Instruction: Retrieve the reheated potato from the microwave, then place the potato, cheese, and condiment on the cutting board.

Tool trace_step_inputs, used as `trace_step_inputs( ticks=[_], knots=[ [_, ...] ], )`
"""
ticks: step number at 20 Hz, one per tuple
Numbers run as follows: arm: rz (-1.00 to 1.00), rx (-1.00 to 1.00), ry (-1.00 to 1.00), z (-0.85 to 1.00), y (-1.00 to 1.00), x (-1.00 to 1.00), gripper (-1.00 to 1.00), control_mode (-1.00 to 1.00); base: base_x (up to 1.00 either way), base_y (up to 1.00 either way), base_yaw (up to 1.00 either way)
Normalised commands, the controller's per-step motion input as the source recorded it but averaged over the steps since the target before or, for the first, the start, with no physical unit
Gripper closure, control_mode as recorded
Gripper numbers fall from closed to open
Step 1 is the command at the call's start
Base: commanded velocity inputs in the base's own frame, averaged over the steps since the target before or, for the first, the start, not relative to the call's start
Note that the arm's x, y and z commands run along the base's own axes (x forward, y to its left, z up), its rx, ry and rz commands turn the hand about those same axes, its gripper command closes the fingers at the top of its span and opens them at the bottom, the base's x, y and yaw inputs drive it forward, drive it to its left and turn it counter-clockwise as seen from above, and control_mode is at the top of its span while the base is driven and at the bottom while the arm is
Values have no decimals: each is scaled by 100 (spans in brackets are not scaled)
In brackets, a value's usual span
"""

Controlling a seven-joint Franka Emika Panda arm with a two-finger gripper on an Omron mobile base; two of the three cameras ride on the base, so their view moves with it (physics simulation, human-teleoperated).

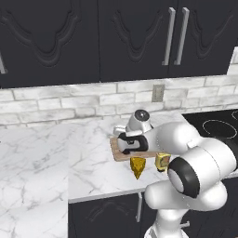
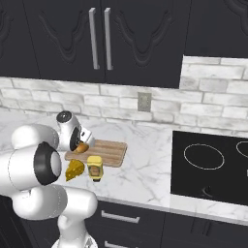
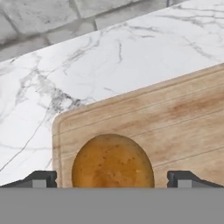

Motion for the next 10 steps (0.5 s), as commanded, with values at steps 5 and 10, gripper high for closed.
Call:
trace_step_inputs(
  ticks=[5,10],
  knots=[
    [0,0,-2,24,-5,-32,-100,-100,0,0,0],
    [0,0,-3,21,-3,-37,-100,-100,0,0,0]
  ],
)
